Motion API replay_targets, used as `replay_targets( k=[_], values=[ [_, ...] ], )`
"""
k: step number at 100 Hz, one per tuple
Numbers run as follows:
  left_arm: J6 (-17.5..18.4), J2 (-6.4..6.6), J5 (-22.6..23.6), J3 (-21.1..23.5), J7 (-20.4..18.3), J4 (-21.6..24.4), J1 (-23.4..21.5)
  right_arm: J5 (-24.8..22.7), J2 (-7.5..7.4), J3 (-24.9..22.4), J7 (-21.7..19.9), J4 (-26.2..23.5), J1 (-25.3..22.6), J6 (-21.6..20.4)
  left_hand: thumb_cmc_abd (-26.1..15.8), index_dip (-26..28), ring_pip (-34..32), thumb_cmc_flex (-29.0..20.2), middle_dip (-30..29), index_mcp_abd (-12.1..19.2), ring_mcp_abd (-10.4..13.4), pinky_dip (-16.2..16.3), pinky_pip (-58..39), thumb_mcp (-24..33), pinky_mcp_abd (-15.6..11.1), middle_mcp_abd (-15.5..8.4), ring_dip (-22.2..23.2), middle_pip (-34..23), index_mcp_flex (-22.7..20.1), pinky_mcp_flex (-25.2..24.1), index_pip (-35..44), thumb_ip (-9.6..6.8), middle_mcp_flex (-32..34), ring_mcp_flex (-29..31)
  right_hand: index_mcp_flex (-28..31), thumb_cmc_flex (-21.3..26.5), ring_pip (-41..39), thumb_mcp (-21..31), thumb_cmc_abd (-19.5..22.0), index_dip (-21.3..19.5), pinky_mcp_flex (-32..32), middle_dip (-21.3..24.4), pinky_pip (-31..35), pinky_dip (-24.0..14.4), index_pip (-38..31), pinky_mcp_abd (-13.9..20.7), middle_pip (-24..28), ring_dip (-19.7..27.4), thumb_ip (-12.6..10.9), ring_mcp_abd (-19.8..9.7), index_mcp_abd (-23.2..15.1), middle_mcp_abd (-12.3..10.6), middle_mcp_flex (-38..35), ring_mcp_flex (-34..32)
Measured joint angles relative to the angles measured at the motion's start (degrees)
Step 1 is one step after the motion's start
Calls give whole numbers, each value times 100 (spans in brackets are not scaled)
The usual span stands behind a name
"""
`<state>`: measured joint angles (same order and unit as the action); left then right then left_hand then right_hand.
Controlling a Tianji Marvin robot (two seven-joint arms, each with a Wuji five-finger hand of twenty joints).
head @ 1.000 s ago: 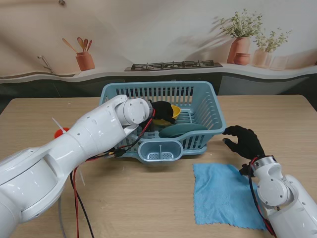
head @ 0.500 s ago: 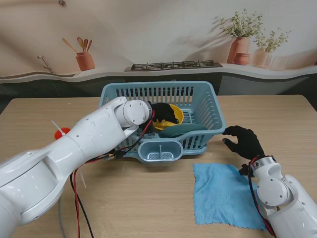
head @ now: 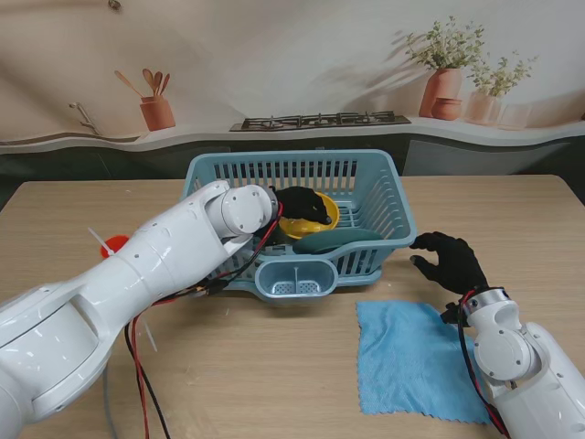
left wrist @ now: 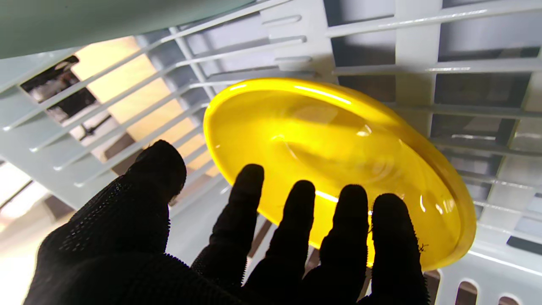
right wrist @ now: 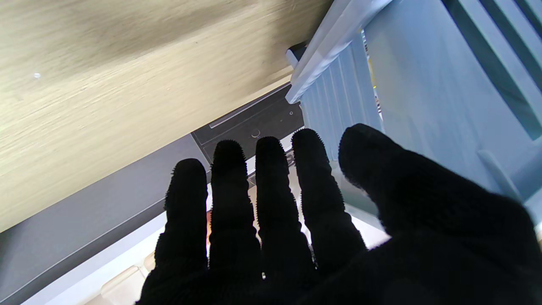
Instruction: Clear dishes and wipe the table
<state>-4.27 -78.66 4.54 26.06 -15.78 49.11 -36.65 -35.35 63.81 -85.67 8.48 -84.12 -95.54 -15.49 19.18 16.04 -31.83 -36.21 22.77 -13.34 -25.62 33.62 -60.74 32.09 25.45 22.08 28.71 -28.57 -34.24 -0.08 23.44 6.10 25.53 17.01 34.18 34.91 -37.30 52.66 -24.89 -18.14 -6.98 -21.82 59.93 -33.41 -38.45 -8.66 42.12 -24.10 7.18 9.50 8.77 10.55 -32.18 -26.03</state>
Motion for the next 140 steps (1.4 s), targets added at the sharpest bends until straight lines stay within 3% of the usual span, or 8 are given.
replay_targets(
  k=[17, 39, 57, 79, 111, 140],
  values=[
    [109, 264, 193, 249, 98, 566, -180, -1, 0, -2, 0, 3, 1, -11, 0, 107, -295, 0, 0, 0, -42, 0, -177, 0, -5, 0, 222, -131, 0, 18, 197, 0, 71, 12, 0, 0, 0, 0, 0, 0, 0, 0, -1, -1, 0, 0, 0, 0, 0, -2, -1, -1, 0, 1],
    [402, 572, 580, 485, 114, 1100, -335, -6, 0, -10, -1, 11, 7, -39, -1, 227, -753, -12, -1, -5, -213, 213, -666, 0, 86, -4, 495, -356, -169, 435, 460, 0, 481, 420, 0, 0, 0, 0, 0, 0, 0, 0, -1, -1, 0, 0, 0, 0, 0, -2, -1, -1, 0, 1],
    [405, 830, 666, 804, -4, 1630, -524, -16, 0, -13, 0, 26, 19, -65, -1, 275, -932, -48, -1, -7, -274, 277, -732, 0, 151, -6, 572, -417, -169, 563, 551, 0, 552, 529, 0, 0, 0, 0, 0, 0, 0, 0, -1, -3, 0, 0, 0, 0, 0, -3, -1, -2, 0, 1],
    [592, 1139, 1140, 1312, -268, 2242, -807, -20, -2, -18, 0, 26, 21, -73, -4, 341, -1071, -314, 33, -9, -289, 342, -741, 8, 228, -6, 654, -484, -307, 706, 689, -1, 788, 747, 0, 0, 1, 0, 0, -1, 0, 0, -1, -4, 0, 0, 0, 0, 0, -3, -2, -3, 0, 1],
    [1115, 1508, 1987, 2347, -445, 2958, -1513, -21, -3, -16, -18, 26, 27, -85, 7, 401, -1213, -594, 58, -19, -299, 408, -799, 14, 278, -6, 786, -576, -419, 786, 862, -1, 914, 904, 0, 0, 1, 0, 0, -1, 0, 0, -1, -5, 0, 0, 0, 0, 0, -3, -4, -4, 0, 1],
    [1700, 1738, 2707, 3513, -483, 3616, -2425, -34, -7, -4, -46, 21, 36, -73, 7, 403, -1213, -677, 59, -17, -299, 411, -799, -1, 280, -6, 787, -576, -419, 786, 907, -1, 914, 904, 0, 0, 1, 0, 0, -1, 0, 0, -2, -5, 0, 0, 0, 0, 0, -3, -5, -4, 0, 1]
  ],
)
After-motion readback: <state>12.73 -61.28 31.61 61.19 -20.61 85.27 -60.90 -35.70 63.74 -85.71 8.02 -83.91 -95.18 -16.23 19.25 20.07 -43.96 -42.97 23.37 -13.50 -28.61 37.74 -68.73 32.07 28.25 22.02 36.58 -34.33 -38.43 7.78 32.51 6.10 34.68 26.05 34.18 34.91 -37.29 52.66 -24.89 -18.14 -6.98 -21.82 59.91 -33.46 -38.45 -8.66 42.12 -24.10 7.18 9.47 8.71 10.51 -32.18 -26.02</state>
